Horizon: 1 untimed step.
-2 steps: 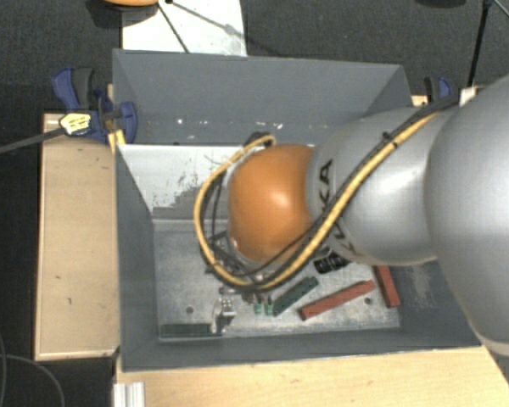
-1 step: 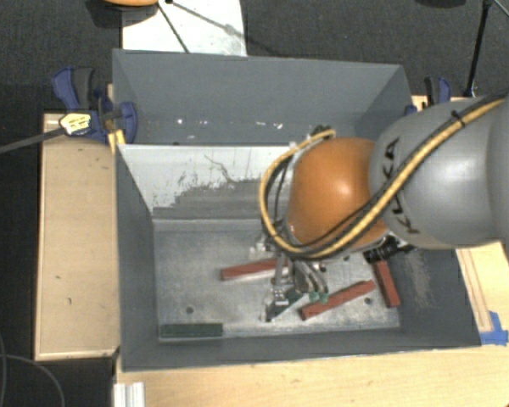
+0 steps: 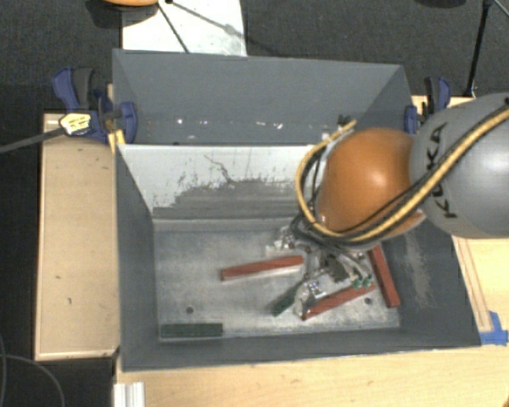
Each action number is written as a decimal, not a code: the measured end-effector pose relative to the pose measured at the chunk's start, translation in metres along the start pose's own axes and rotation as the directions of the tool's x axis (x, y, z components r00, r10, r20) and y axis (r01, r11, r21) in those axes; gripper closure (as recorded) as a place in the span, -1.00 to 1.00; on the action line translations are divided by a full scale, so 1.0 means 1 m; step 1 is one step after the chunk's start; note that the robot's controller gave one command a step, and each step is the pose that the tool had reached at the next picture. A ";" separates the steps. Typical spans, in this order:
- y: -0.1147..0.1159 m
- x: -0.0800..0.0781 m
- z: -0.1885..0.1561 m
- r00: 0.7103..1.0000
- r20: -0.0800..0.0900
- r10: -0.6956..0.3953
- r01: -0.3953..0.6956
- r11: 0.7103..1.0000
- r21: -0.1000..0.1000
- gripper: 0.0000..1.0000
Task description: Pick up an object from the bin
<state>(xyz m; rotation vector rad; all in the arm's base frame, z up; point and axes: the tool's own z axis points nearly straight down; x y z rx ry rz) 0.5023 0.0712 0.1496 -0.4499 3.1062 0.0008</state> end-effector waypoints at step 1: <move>-0.012 -0.020 0.015 1.000 0.003 0.025 -0.025 1.000 0.000 -1.00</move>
Offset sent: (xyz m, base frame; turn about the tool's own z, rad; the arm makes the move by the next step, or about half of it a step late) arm 0.0539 0.0011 -0.0796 -0.1545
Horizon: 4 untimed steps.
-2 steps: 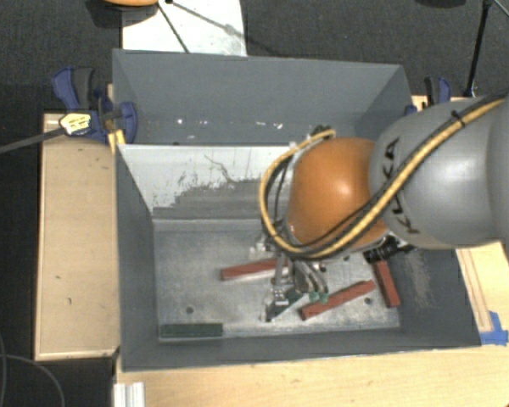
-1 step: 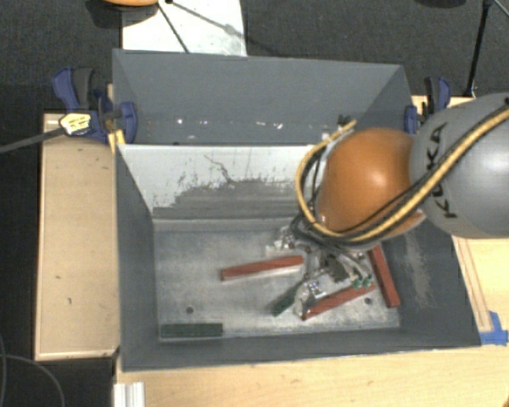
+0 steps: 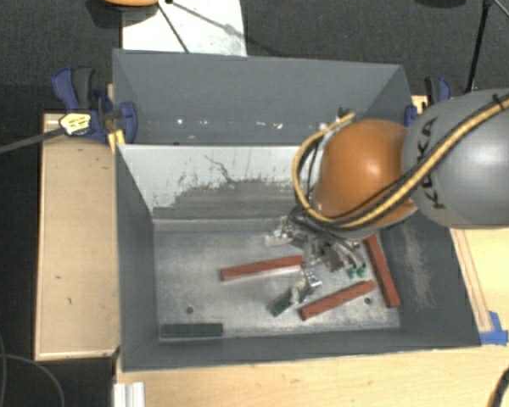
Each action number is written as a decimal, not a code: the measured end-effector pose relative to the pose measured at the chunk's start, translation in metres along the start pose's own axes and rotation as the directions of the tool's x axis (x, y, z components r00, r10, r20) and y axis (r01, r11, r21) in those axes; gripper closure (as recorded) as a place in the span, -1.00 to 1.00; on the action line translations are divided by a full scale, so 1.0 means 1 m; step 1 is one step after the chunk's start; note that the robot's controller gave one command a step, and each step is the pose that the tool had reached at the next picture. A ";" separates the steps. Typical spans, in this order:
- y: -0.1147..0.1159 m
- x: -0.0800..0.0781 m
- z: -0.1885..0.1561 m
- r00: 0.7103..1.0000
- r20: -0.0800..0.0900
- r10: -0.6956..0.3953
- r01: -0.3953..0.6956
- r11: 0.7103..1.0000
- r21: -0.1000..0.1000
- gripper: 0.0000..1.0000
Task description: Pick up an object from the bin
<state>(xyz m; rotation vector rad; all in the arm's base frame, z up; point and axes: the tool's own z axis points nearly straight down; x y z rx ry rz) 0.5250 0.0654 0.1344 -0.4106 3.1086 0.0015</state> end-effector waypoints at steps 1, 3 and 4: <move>0.000 -0.016 0.031 0.987 -0.005 0.158 -0.158 0.987 0.001 -1.00; -0.007 -0.040 0.059 0.997 -0.006 -0.073 0.073 0.997 -0.002 1.00; -0.007 -0.039 0.056 0.997 -0.006 -0.072 0.072 0.997 -0.003 1.00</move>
Offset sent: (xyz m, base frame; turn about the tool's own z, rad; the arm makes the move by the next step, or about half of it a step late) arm 0.0392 0.0023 -0.0644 -0.0736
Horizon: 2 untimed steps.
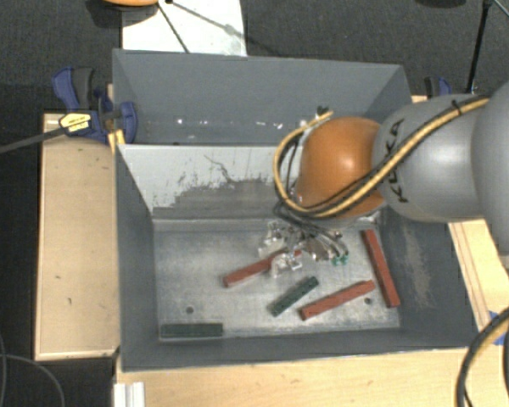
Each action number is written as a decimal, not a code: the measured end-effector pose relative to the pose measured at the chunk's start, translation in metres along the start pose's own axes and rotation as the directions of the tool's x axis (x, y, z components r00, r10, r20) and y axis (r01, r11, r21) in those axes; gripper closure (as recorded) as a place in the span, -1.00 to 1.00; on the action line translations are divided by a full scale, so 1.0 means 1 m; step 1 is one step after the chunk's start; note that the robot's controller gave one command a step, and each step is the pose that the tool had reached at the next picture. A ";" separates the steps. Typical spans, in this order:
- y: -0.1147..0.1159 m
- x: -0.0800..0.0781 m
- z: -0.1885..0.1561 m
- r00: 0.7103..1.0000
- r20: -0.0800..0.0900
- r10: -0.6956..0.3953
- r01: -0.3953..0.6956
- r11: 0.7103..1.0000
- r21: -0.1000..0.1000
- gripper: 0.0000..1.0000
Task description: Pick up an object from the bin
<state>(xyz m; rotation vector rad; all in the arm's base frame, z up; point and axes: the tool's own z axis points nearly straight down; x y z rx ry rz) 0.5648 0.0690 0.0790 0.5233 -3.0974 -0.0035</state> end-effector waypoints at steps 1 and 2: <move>0.000 0.001 -0.018 1.000 -0.003 0.001 -0.001 1.000 0.000 1.00; 0.000 0.000 -0.035 1.000 0.000 0.002 -0.002 1.000 0.001 1.00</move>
Offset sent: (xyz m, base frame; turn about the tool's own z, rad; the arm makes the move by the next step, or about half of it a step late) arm 0.0001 0.0002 0.0987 0.0000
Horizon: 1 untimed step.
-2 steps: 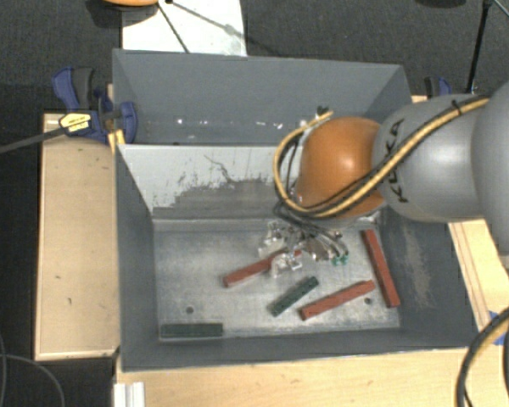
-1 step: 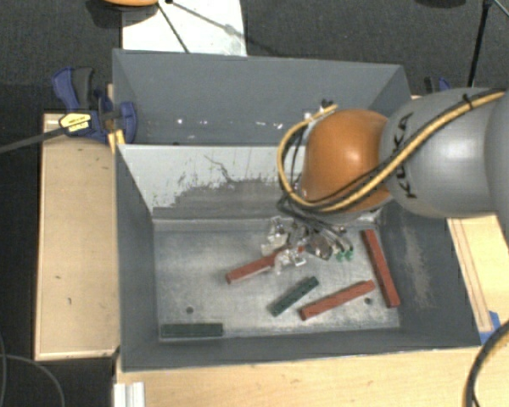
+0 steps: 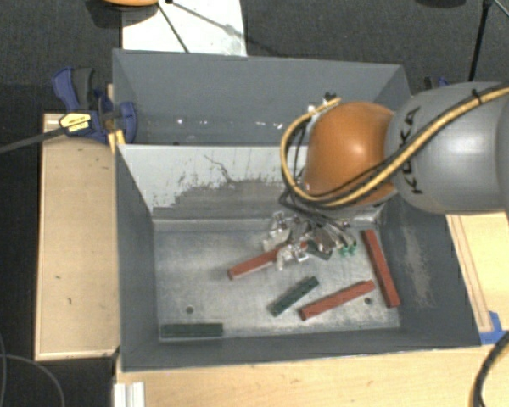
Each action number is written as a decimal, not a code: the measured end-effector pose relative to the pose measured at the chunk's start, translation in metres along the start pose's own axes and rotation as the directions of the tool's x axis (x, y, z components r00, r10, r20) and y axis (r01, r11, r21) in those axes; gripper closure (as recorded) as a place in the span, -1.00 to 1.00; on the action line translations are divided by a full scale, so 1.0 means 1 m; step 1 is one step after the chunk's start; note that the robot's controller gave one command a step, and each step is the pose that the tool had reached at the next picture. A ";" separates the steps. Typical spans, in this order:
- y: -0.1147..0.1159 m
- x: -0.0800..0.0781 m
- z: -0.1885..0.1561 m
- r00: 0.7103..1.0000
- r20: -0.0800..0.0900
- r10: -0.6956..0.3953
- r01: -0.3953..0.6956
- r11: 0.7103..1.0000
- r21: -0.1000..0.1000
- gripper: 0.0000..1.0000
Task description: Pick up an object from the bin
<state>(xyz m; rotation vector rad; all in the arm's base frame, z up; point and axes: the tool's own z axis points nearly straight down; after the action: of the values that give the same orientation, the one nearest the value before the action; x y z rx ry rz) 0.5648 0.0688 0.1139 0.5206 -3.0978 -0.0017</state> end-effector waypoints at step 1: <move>0.000 0.001 -0.021 1.000 -0.002 0.001 -0.001 1.000 0.000 1.00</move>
Offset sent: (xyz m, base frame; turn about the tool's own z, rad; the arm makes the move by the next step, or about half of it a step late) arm 0.0002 0.0000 0.0354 0.0000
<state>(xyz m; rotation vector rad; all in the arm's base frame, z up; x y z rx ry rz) 0.5641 0.0688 0.1344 0.5188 -3.0965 -0.0016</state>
